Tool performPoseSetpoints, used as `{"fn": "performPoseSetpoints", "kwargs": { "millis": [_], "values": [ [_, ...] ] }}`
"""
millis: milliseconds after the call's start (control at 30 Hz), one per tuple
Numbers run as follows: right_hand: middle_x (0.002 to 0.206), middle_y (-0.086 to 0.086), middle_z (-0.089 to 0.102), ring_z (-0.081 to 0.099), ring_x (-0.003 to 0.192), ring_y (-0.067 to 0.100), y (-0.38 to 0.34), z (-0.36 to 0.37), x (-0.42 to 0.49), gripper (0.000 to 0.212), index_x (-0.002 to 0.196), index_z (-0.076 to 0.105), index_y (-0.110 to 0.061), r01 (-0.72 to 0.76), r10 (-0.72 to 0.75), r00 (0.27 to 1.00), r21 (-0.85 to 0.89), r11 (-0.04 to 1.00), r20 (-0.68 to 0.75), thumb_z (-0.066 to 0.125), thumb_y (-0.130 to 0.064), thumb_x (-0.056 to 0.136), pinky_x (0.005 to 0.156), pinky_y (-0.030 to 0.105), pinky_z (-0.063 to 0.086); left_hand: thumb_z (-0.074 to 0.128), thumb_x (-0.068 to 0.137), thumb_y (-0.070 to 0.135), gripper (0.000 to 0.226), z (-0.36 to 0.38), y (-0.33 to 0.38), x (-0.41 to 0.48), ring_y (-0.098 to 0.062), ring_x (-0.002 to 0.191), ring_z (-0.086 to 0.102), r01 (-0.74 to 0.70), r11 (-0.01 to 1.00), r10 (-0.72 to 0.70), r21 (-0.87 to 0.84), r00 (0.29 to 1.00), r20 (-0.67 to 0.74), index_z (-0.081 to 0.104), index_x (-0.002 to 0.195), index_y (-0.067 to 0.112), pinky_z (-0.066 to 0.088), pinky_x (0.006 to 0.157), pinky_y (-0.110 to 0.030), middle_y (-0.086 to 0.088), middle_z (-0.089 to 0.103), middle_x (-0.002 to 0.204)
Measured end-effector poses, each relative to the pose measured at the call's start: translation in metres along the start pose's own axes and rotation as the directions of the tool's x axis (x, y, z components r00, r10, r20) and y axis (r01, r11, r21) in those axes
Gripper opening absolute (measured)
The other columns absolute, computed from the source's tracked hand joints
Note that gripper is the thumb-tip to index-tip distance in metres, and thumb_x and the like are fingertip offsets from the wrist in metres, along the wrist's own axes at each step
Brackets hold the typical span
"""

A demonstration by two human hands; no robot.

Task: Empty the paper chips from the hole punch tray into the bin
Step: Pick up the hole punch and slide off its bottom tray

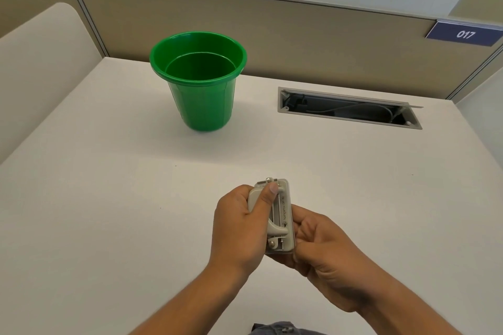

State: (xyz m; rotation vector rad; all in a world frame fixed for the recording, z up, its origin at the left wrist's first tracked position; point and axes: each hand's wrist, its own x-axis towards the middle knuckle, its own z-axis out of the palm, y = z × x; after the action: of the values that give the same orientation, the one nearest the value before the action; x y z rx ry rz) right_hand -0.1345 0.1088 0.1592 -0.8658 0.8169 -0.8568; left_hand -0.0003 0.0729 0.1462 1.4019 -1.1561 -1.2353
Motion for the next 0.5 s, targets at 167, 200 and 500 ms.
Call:
{"fn": "performPoseSetpoints", "kwargs": {
  "millis": [167, 200, 500],
  "values": [
    [0.116, 0.016, 0.071, 0.067, 0.106, 0.023, 0.001, 0.002, 0.001, 0.067, 0.129, 0.062, -0.017, -0.015, 0.014, 1.000, -0.062, 0.998, -0.022, 0.043, 0.016, 0.073, 0.101, 0.033, 0.050, 0.066, 0.084, 0.050, 0.039, 0.000, 0.001, -0.001, -0.008, 0.052, 0.063, 0.001, 0.999, -0.001, -0.035, 1.000, -0.012, 0.066, 0.068, 0.014, 0.057, 0.052, -0.035, 0.007, 0.067, 0.058],
    [0.116, 0.018, 0.070, 0.066, 0.104, 0.023, 0.002, 0.002, 0.001, 0.068, 0.129, 0.061, -0.019, -0.007, 0.003, 0.999, -0.107, 0.994, -0.042, 0.044, 0.017, 0.073, 0.101, 0.035, 0.050, 0.066, 0.084, 0.050, 0.041, 0.001, 0.002, -0.001, -0.010, 0.051, 0.061, 0.006, 0.999, -0.006, -0.052, 1.000, -0.015, 0.065, 0.068, 0.013, 0.056, 0.053, -0.038, 0.006, 0.065, 0.056],
    [0.105, 0.014, 0.072, 0.061, 0.097, 0.049, 0.014, 0.010, 0.007, 0.055, 0.118, 0.061, -0.026, 0.059, -0.171, 0.960, -0.437, 0.898, -0.223, 0.061, 0.009, 0.077, 0.079, 0.066, 0.051, 0.066, 0.087, 0.045, 0.033, 0.002, 0.004, -0.002, -0.004, 0.048, 0.058, -0.018, 0.994, 0.017, -0.105, 1.000, -0.007, 0.064, 0.059, 0.028, 0.045, 0.047, -0.017, 0.013, 0.062, 0.051]
  ]
}}
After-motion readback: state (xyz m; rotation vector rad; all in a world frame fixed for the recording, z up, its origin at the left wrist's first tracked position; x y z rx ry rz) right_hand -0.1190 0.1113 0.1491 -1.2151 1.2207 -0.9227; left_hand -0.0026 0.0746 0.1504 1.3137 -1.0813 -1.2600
